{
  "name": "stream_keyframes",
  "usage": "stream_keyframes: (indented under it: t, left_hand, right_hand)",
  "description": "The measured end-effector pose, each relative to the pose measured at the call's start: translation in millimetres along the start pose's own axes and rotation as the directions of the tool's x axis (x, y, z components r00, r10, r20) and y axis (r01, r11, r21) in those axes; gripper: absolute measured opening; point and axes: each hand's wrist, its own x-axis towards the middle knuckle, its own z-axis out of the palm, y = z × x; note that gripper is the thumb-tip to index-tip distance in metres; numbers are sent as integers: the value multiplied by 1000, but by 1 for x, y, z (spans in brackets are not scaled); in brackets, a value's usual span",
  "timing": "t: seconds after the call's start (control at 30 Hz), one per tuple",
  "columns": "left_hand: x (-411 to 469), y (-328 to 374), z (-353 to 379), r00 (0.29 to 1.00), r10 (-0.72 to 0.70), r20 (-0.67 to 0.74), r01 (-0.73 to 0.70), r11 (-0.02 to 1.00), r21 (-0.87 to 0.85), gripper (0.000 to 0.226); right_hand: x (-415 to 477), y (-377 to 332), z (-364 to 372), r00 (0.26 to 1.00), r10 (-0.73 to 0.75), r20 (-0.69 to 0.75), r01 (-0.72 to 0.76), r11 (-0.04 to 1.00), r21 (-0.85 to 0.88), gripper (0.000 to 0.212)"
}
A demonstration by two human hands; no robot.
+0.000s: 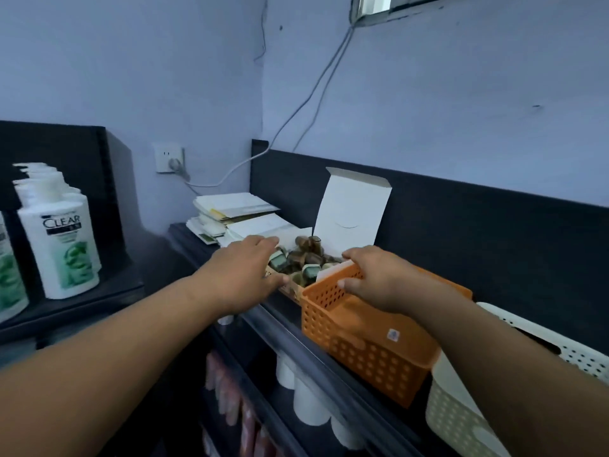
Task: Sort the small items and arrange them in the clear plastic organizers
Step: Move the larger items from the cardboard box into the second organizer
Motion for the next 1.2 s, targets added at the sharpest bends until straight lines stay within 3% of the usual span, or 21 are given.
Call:
stream_keyframes:
  t: [0.33,0.57,0.77,0.9,1.03,1.2]
  left_hand:
    - [110,-37,51,988,14,151,-7,999,-43,58]
    - [168,-62,80,942,171,289,-175,984,-12,37]
    - [199,-77,95,890,317,327,-323,946,-38,45]
    - [212,-85,98,861,399,314,-355,915,-190,32]
    - [224,-85,85,875,421,237,-291,851,-436,23]
    - [231,-69,72,890,413,192,-114,612,-783,15]
  right_hand:
    - [110,-5,25,997,11,76,-6,998,-66,44]
    - [152,-18,49,977,96,188,-72,989,-131,39]
    - [168,-25,58,968,201,150,-189,978,-92,46]
    - [168,-27,57,953,280,118,-282,959,-5,42]
    - [165,-26,47,926,378,17,-366,885,287,28]
    - [144,-26,34,848,512,-137,-371,758,537,35]
